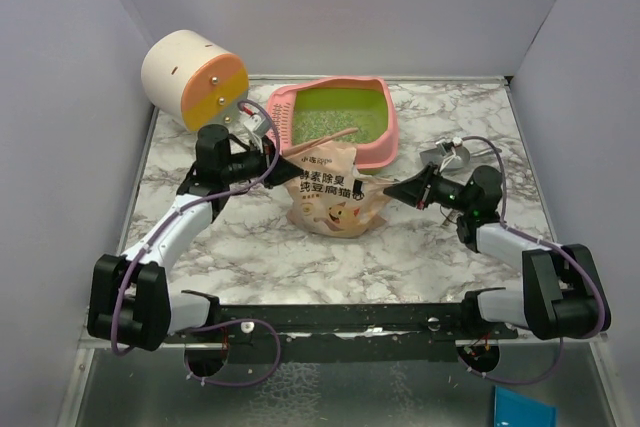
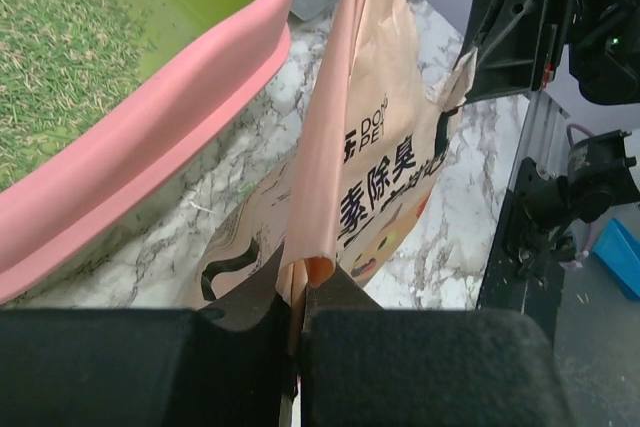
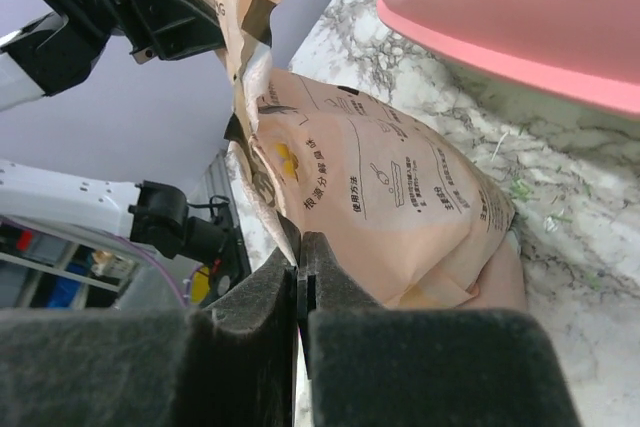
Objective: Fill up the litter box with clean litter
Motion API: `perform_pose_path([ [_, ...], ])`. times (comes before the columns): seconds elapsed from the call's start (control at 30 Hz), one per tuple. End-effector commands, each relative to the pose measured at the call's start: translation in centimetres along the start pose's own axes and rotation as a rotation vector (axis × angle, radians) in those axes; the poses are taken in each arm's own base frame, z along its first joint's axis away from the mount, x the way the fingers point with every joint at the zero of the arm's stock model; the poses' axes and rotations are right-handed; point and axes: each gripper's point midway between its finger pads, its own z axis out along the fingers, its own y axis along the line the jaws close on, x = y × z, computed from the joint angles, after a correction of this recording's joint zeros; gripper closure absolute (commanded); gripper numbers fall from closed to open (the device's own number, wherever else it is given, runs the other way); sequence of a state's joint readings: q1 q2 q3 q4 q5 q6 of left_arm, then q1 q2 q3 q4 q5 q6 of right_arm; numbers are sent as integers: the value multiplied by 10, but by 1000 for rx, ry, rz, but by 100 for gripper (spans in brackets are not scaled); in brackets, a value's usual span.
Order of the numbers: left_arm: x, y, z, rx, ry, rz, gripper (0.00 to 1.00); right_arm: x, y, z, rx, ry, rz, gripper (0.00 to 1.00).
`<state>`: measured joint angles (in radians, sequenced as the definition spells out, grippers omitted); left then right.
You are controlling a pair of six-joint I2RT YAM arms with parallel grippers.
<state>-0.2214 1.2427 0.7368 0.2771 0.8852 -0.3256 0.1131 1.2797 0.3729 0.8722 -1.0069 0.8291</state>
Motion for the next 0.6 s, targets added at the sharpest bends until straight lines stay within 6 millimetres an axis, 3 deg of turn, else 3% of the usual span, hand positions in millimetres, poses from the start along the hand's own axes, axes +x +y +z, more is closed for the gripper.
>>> perform_pose_path([
  [0.0,7,5,-8,-13,121,-49,100,3,0,-1,18,40,145,99],
  [0.2,31,5,-20,-64,270,-176,100,14,1,-4,47,108,237,99],
  [0.43,49,4,-39,-147,363,-208,100,25,8,-11,57,182,249,99],
  [0.57,53,9,-47,-221,395,-209,100,35,-6,-22,194,249,193,99],
])
